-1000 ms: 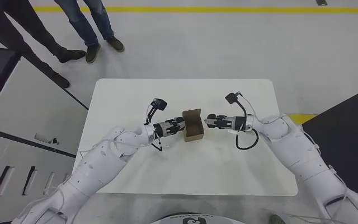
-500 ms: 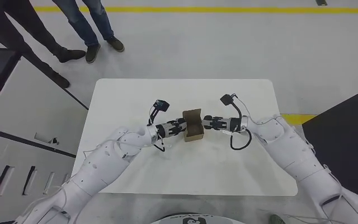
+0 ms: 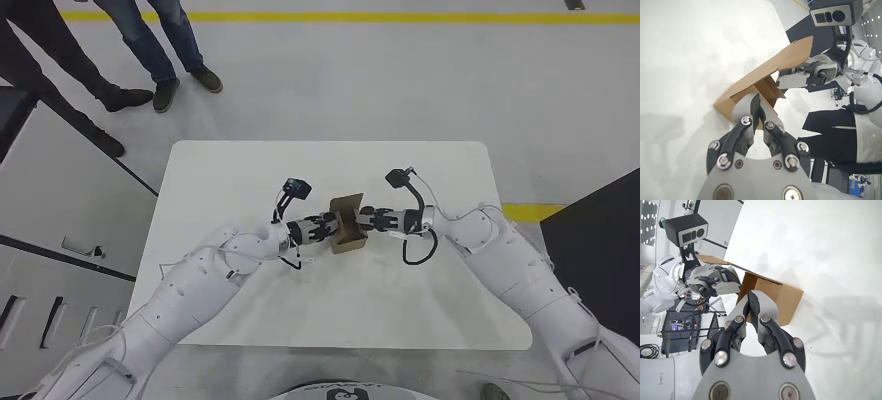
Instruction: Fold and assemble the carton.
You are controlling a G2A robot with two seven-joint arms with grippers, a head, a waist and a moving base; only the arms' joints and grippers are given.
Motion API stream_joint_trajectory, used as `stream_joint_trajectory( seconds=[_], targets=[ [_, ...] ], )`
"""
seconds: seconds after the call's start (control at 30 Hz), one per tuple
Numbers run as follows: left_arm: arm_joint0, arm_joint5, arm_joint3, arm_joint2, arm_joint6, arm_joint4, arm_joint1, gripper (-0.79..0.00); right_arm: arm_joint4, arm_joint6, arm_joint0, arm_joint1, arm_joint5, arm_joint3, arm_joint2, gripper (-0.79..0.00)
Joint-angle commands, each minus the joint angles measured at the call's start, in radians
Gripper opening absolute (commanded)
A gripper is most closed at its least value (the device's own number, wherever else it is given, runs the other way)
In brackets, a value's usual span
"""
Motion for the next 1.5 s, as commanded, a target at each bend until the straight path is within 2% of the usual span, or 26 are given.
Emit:
stream_joint_trajectory(
  seconds=[0.0,0.57,0.83,1.47],
  targets=[
    [-0.007,0.003,0.008,0.006,-0.003,0.005,-0.005,-0.785,-0.006,0.003,0.005,-0.004,0.002,0.004,-0.006,-0.785],
    [-0.021,0.002,0.027,0.0,-0.015,0.023,-0.027,-0.785,-0.057,0.009,0.042,-0.033,0.035,0.033,-0.036,-0.785],
    [-0.011,-0.04,0.006,-0.008,-0.033,0.011,-0.033,-0.785,-0.047,0.015,0.044,-0.041,0.028,0.045,-0.031,-0.785],
    [-0.048,-0.025,0.068,0.019,-0.037,0.037,-0.068,-0.785,-0.07,0.017,0.046,-0.051,0.019,0.053,-0.012,-0.785]
  ],
)
